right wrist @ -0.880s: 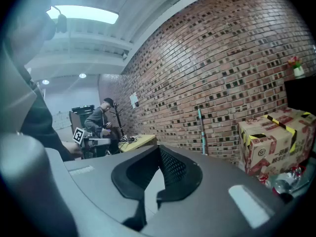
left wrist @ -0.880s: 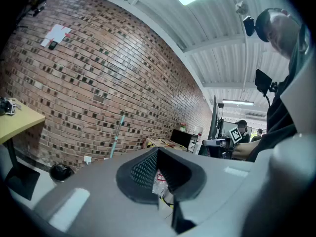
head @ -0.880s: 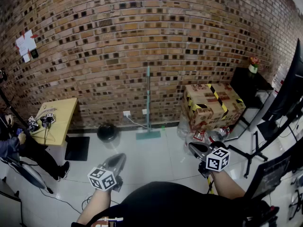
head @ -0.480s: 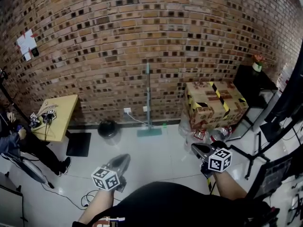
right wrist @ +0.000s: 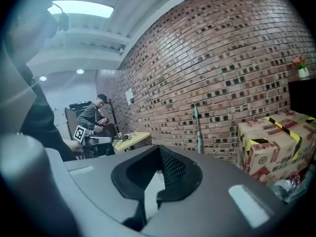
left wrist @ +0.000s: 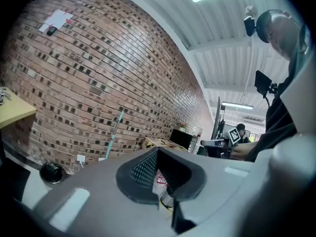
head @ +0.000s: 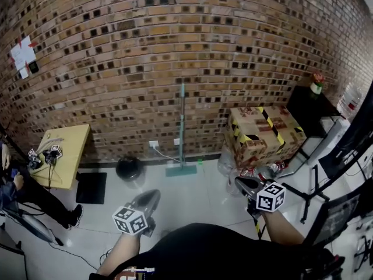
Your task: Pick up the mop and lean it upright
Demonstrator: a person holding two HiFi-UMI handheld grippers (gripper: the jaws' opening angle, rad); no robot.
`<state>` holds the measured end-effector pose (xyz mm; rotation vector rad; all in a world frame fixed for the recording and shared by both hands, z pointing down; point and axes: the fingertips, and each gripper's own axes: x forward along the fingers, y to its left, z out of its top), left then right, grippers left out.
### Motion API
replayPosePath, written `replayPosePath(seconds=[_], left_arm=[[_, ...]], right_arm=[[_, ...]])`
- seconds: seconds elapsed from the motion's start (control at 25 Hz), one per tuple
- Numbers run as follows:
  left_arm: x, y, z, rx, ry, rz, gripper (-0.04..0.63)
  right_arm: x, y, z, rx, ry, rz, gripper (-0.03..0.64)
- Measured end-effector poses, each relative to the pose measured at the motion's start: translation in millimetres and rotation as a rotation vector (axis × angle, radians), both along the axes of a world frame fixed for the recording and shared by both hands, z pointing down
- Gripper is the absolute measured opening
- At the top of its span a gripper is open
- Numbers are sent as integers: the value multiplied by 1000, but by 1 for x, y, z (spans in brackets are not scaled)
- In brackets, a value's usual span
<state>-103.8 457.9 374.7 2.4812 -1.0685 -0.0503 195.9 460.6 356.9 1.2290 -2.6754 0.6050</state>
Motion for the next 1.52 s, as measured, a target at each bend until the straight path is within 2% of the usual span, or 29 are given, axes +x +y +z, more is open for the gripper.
replayPosePath(seconds=[0.28,0.48,0.64,0.92,1.32,1.52], left_arm=[[-56,-90,-4,16,-4,99,0],[-100,-153,-1,17,-26,113,0],[-111,-186,9,-7,-19,103,0],[-83,-238,19,-15,-38,52,0],[-5,-311,7,-31,-48,-141,0],[23,-338,13,-57,-61,-150,0]], right_arm=[[-62,-73,-17,33,11,68,14],[-100,-125,-19,30,5,91,14],[-110,-156,-7,2,9,83,14],[-84,-227,8,-3,-11,18,14],[-28,-353,6,5,-16,-214,14],[-21,-398,15,-12,-20,-265,14]])
